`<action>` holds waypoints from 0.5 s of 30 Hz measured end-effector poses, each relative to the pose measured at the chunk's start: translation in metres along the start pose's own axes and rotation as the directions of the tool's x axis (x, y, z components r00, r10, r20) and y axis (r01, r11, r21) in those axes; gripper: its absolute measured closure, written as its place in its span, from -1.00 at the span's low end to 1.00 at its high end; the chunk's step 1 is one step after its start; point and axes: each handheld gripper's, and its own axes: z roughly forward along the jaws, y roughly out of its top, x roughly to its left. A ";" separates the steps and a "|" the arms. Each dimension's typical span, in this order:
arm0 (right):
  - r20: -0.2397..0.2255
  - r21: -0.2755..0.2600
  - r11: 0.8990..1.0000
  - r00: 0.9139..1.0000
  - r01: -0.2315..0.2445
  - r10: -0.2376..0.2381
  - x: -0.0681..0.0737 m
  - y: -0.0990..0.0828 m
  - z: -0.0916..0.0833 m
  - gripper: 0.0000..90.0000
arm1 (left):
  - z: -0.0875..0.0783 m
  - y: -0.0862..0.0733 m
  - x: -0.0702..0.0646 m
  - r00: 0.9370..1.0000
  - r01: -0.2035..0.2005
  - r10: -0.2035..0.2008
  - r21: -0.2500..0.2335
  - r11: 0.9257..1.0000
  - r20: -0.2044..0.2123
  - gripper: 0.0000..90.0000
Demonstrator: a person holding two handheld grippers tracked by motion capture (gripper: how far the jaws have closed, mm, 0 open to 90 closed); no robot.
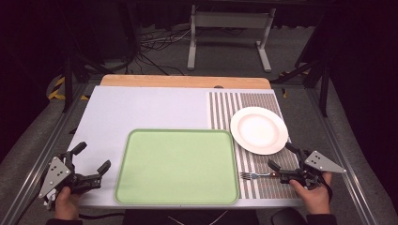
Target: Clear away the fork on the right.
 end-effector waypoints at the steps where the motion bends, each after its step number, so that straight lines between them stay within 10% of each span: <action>1: -0.002 0.000 1.000 1.000 0.000 0.000 0.000 0.000 0.000 -0.92 | 0.000 0.000 0.000 1.000 0.000 0.000 0.000 1.000 0.000 -1.00; 15: -0.009 0.012 1.000 1.000 0.003 -0.003 0.001 0.000 0.001 -0.91 | 0.000 0.000 0.000 1.000 -0.001 0.001 -0.003 1.000 -0.003 -1.00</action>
